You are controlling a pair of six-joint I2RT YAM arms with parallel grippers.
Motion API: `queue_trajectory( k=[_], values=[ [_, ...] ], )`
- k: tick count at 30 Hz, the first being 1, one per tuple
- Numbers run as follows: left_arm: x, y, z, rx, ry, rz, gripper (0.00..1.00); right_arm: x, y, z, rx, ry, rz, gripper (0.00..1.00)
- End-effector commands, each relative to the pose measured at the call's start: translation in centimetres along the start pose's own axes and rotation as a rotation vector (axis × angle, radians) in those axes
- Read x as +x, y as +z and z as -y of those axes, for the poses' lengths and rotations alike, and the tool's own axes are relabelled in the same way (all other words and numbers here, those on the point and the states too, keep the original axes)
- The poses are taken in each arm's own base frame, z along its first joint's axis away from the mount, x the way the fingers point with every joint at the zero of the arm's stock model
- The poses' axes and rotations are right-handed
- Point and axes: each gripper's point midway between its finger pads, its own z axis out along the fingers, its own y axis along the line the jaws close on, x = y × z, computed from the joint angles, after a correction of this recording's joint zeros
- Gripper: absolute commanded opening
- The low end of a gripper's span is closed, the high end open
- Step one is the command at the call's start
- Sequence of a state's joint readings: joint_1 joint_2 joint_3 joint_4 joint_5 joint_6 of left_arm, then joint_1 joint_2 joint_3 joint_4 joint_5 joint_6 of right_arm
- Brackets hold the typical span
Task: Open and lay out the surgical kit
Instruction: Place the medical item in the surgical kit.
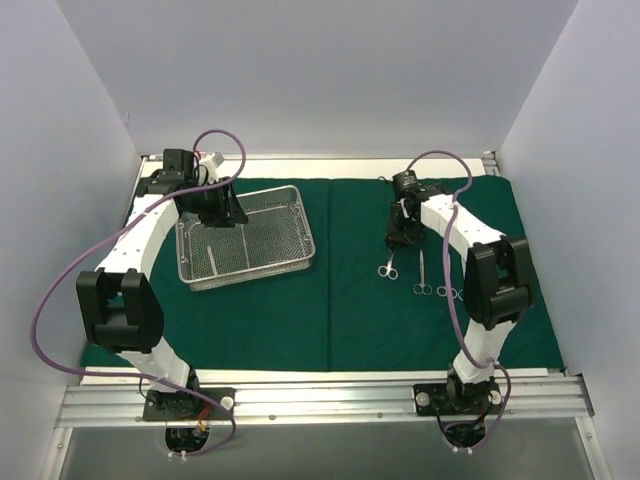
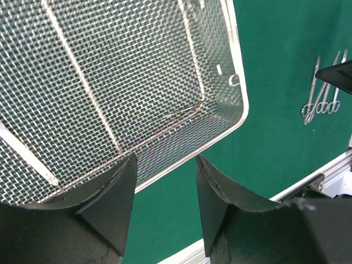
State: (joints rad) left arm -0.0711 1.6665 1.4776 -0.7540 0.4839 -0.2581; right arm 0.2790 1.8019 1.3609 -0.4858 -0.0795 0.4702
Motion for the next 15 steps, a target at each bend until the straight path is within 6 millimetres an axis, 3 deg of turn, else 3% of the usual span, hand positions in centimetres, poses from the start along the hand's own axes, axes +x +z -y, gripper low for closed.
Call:
queue_trajectory(
  k=[1,7,11,15],
  values=[
    [0.5,0.2,-1.0,-0.051,0.005,-0.021,0.55,0.7,1.0,3.3,0.185,-0.032,0.004,0.00],
    [-0.1,0.9,-0.9,-0.035,-0.002,-0.016,0.55,1.0,2.9,5.2,0.276,-0.081,-0.005,0.00],
    [-0.1,1.2,-1.0,-0.035,-0.004,-0.034,0.56,1.3,4.0,5.3,0.280,-0.093,-0.027,0.00],
    [-0.3,1.2,-1.1,-0.042,-0.003,-0.036,0.56,1.9,3.8,5.5,0.284,-0.112,-0.050,0.00]
  ],
)
